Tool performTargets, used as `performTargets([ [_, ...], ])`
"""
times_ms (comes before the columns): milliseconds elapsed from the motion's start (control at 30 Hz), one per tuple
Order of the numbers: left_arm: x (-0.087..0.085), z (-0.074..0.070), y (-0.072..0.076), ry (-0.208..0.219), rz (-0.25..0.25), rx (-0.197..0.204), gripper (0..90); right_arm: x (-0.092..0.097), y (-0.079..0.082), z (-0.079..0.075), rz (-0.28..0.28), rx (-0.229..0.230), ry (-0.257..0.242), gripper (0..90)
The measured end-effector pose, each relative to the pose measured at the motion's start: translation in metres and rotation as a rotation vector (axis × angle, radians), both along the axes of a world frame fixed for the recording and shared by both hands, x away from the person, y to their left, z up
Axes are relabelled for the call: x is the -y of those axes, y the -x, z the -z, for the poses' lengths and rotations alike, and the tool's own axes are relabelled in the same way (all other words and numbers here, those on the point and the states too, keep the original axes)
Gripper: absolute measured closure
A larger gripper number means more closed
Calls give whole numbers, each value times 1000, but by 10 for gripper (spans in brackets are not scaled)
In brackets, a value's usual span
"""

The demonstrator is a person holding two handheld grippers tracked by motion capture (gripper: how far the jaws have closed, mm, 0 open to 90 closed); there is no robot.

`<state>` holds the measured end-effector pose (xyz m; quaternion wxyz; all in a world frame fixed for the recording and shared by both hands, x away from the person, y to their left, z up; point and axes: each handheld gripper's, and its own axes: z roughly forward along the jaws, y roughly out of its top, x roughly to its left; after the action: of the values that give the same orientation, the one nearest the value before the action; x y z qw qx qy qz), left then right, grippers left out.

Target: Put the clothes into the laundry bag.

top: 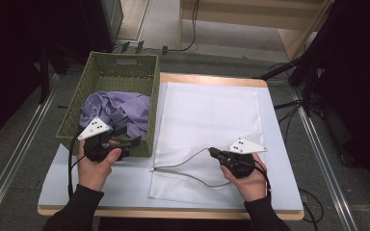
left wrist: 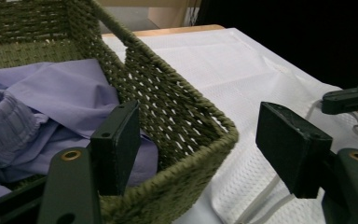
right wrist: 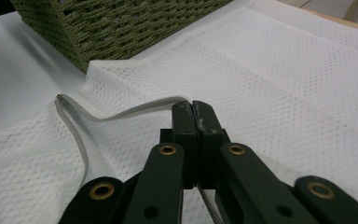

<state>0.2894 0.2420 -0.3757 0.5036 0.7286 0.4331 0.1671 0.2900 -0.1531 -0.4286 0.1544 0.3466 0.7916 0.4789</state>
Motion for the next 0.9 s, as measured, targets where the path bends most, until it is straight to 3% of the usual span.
performTargets([
  [200,-4,1,-10,4,-33,-8,357,-1,0,1,-3,1,4,900],
  [333,-8,-1,-21,28,-56,-11,370,-1,0,1,-3,-2,5,900],
  [600,-13,-3,-33,22,-92,-26,384,-2,0,2,-6,-1,9,900],
  [667,-15,-3,-37,-3,-133,-37,383,-2,0,2,-7,-5,9,900],
  [733,-18,-4,-40,-2,-148,-43,381,-1,0,2,-7,-3,8,900],
  [900,-22,-7,-48,4,-156,-44,373,-2,0,3,-10,-1,11,900],
])
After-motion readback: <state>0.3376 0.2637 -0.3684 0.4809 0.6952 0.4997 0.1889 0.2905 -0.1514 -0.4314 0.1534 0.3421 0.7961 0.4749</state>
